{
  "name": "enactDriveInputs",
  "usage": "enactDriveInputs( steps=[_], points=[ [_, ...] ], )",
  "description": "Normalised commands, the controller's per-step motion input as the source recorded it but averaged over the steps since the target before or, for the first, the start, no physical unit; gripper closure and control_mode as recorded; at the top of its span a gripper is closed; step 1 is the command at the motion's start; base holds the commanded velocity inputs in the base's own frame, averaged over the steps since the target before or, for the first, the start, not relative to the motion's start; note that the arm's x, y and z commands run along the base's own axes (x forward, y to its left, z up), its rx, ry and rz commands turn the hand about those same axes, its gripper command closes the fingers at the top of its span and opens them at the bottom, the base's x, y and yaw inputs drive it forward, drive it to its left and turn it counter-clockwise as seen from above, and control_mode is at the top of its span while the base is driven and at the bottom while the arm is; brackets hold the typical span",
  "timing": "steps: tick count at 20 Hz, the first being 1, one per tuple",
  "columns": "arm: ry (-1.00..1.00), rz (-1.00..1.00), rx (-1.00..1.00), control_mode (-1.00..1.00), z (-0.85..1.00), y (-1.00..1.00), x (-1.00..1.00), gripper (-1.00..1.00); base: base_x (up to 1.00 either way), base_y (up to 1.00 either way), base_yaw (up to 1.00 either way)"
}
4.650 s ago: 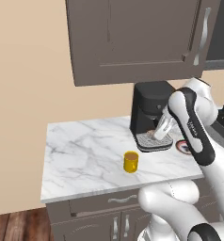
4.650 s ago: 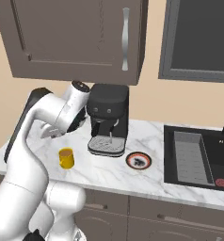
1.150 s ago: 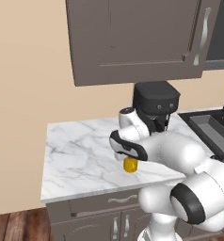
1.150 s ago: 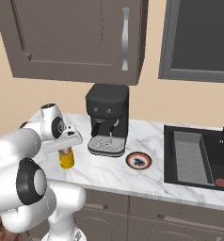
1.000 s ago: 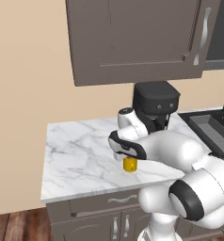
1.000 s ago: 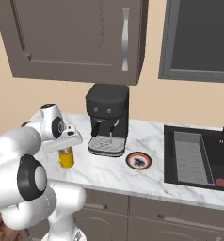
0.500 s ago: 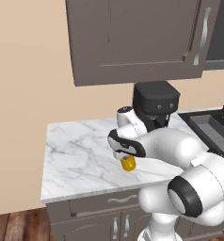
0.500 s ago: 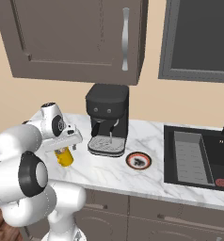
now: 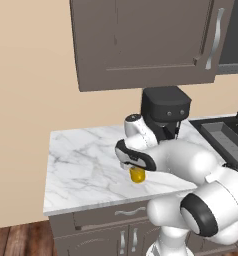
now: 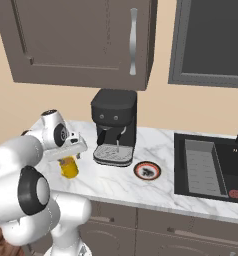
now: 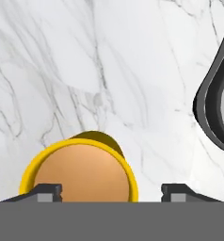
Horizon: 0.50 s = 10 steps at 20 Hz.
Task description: Take a sugar cube from the saucer and place it inside the coffee. Then, grab milk from the fridge and place it next to the coffee on the counter to sweeten the coffee.
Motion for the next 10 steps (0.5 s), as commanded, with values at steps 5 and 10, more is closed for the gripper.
enactDriveInputs(
  steps=[5,10],
  points=[
    [-0.16,-0.01,0.0,-1.0,0.13,0.0,-0.05,1.0,0.0,0.0,0.0],
    [-0.25,-0.02,0.0,-1.0,0.31,-0.01,-0.01,1.0,0.0,0.0,0.0]
  ],
)
